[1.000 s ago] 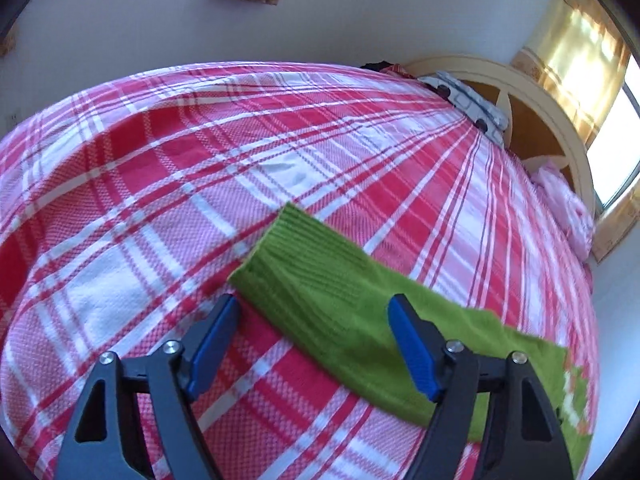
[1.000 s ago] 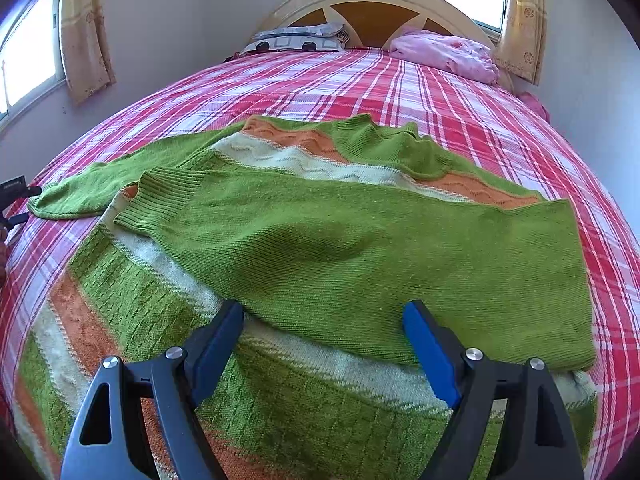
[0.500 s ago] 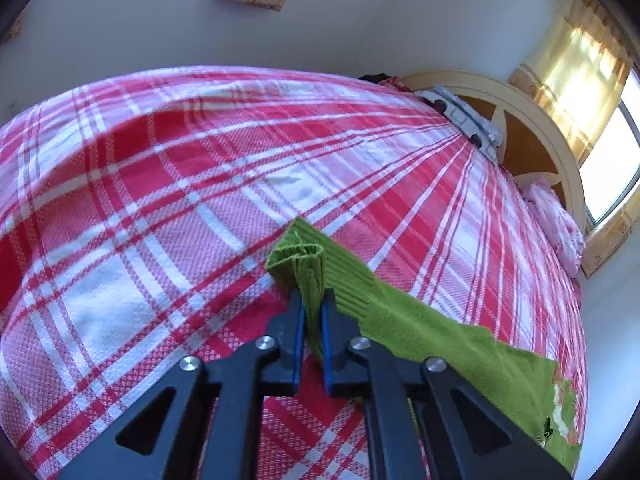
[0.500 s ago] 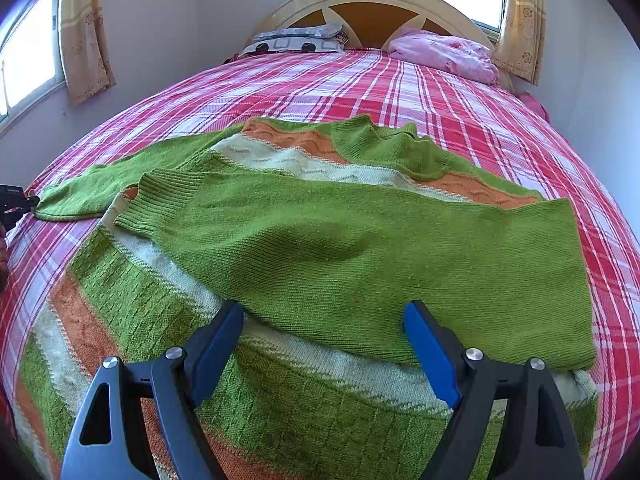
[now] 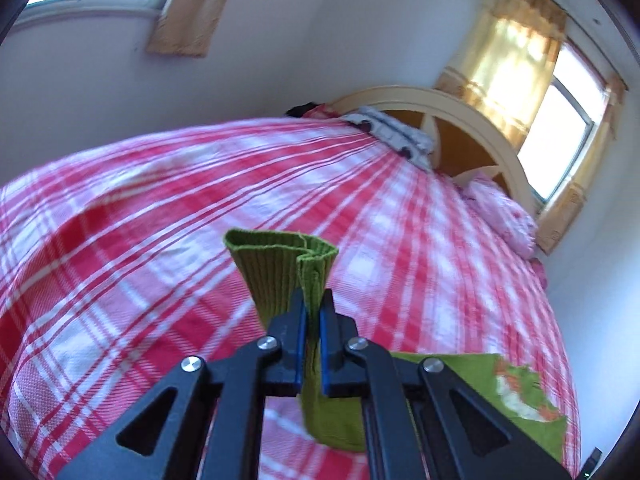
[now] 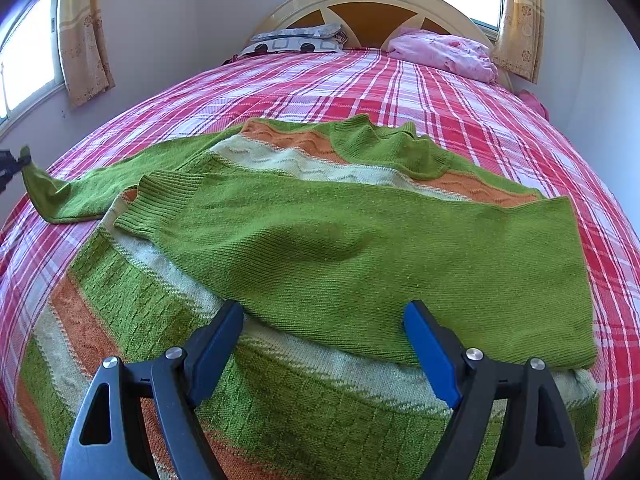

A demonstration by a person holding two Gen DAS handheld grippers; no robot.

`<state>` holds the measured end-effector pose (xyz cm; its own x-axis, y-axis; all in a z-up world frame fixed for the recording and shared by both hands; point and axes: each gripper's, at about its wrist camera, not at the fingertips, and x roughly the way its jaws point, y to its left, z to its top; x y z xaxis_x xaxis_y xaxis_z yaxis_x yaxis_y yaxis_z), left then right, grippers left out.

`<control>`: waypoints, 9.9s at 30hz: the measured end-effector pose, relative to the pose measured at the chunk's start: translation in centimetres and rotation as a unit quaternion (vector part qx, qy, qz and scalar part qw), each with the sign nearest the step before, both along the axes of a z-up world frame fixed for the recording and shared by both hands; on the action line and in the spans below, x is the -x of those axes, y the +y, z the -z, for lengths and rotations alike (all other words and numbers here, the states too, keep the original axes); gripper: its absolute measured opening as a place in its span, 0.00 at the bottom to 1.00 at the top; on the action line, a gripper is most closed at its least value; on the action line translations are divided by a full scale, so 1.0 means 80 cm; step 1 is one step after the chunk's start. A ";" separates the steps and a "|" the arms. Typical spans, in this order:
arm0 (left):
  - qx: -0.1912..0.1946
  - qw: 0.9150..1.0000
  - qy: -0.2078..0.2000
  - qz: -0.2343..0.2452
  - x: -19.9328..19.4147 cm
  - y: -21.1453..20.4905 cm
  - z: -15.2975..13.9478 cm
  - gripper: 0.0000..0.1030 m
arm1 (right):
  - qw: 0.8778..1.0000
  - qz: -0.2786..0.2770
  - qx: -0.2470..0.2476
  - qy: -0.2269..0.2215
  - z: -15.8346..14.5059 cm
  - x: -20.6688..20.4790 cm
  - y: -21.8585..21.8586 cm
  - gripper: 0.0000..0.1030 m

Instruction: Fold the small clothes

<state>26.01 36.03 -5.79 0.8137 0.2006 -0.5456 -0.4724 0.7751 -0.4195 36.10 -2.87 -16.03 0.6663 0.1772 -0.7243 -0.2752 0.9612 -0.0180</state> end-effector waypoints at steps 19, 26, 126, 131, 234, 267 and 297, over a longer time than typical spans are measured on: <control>-0.035 0.980 -0.073 0.184 -0.081 -0.181 -0.124 0.05 | 0.998 -0.002 -0.057 -0.037 -0.077 0.082 -0.073 0.81; -0.038 0.968 -0.093 0.229 -0.100 -0.253 -0.152 0.05 | 0.996 0.015 -0.068 -0.050 -0.082 0.121 -0.118 0.81; -0.141 0.952 0.184 0.201 -0.103 -0.276 0.112 1.00 | 0.989 0.127 -0.073 -0.011 -0.071 0.017 -0.215 0.01; -0.136 0.954 0.176 0.203 -0.095 -0.275 0.108 1.00 | 0.992 0.122 -0.033 0.024 -0.026 0.008 -0.217 0.02; -0.092 0.933 0.180 0.297 0.230 -0.329 0.128 0.67 | 0.998 0.040 0.002 0.041 0.016 0.313 -0.139 0.76; -0.075 0.926 0.168 0.329 0.243 -0.342 0.123 0.19 | 0.991 0.058 -0.088 0.081 0.005 0.405 -0.201 0.46; 0.004 0.931 0.049 0.361 0.243 -0.316 0.064 0.10 | 0.977 0.044 -0.209 -0.019 -0.053 0.408 -0.227 0.08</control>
